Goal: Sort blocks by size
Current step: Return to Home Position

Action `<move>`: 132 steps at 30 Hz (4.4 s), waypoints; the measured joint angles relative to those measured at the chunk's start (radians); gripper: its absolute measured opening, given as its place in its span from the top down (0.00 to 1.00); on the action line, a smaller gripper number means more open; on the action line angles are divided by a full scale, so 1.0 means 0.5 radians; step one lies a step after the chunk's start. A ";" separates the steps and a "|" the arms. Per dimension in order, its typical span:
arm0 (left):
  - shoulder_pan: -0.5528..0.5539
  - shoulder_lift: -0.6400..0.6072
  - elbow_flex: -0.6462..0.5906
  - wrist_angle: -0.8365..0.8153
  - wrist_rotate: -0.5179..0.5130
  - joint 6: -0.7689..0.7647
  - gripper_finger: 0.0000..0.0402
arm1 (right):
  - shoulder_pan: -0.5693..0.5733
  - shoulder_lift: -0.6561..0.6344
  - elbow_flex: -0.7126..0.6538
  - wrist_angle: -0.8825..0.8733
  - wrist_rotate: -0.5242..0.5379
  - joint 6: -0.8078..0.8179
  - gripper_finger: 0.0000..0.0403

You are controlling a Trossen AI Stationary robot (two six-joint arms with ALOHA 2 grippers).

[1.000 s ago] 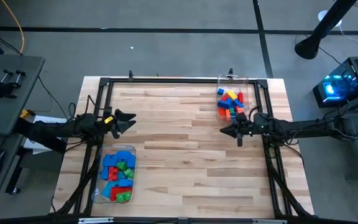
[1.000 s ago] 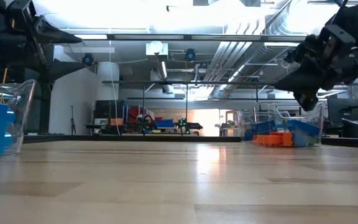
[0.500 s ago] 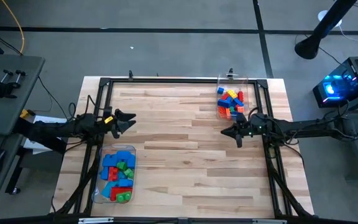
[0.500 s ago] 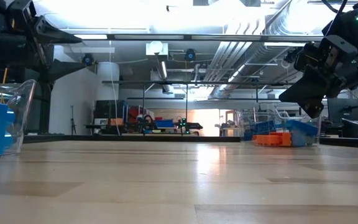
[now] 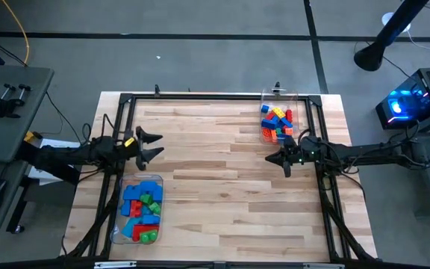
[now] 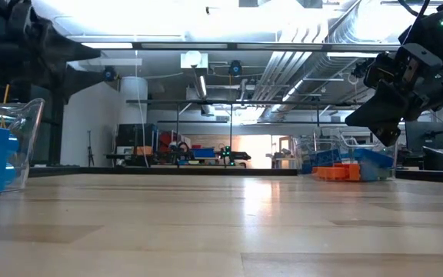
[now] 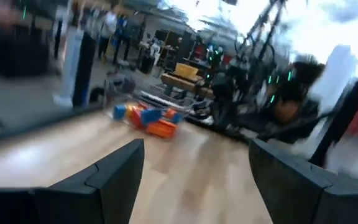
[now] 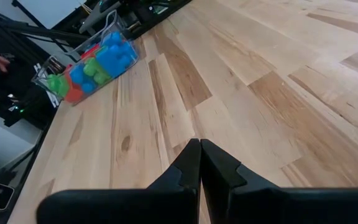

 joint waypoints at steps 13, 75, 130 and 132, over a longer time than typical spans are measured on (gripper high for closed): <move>0.002 0.001 0.000 -0.092 0.584 0.843 0.32 | 0.000 0.000 0.000 -0.001 0.000 -0.003 0.99; 0.002 0.014 0.000 -0.091 0.576 0.777 0.32 | 0.185 -1.282 0.006 -0.681 0.094 -1.069 0.99; 0.002 0.014 0.000 -0.092 0.576 0.777 0.32 | 0.185 -1.257 0.005 -0.676 0.104 -0.935 0.99; 0.001 0.014 0.000 -0.092 0.576 0.777 0.32 | 0.185 -1.257 0.005 -0.676 0.104 -0.935 0.99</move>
